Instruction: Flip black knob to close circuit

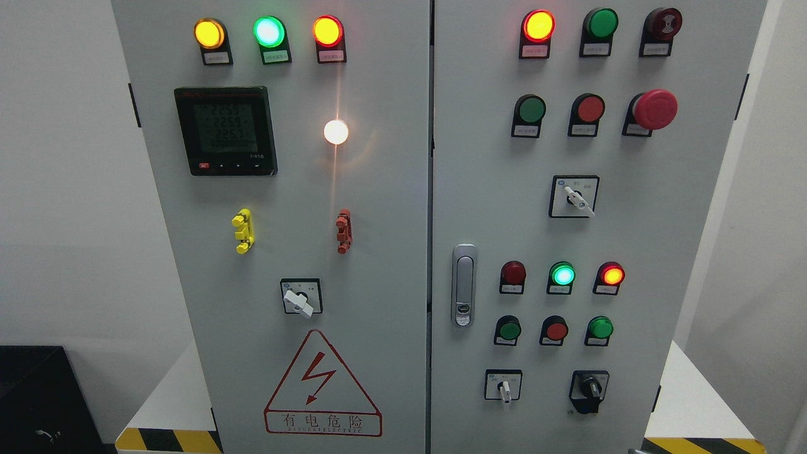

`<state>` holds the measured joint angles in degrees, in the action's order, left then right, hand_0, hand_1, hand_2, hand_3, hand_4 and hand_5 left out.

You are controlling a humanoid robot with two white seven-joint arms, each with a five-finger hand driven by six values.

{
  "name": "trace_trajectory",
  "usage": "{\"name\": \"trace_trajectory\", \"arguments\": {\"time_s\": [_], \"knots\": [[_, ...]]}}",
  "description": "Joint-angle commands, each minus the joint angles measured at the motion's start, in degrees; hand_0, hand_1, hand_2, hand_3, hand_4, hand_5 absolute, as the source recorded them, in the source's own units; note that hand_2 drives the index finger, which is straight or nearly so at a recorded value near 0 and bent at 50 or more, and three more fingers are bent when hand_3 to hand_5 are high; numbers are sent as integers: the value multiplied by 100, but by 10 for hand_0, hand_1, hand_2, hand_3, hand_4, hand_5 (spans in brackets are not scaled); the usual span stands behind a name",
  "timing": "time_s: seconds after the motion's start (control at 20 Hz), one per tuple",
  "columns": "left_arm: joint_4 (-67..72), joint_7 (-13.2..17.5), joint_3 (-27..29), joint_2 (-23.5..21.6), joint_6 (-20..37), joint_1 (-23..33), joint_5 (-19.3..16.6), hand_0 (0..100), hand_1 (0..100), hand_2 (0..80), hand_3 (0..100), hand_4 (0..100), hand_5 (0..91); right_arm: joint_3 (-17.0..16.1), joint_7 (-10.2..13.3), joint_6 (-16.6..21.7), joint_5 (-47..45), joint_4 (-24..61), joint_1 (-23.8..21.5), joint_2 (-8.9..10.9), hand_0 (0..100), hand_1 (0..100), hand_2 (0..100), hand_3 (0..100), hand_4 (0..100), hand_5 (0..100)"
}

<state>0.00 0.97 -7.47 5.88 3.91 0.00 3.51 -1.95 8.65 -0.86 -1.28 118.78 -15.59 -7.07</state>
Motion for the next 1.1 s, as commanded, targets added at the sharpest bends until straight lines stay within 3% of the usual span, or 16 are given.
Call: {"name": "trace_trajectory", "arguments": {"time_s": [0.0,0.3,0.45,0.9,1.05], "knots": [[-132,0,0,-8,5,123,0,120,556,0,0,0,0,11,-250,270,-355,92,-348,4,0,41,188,327,262,185],[-132,0,0,-8,5,123,0,120,556,0,0,0,0,20,-557,473,-364,66,-497,13,0,22,109,218,133,52],[-132,0,0,1,5,123,0,120,556,0,0,0,0,20,-567,473,-364,75,-515,13,0,17,86,184,98,16],[-132,0,0,1,5,123,0,120,556,0,0,0,0,37,-602,482,-557,40,-524,13,0,5,52,126,43,0],[-132,0,0,1,5,123,0,120,556,0,0,0,0,37,-725,491,-566,48,-524,13,0,6,46,85,0,0]]}}
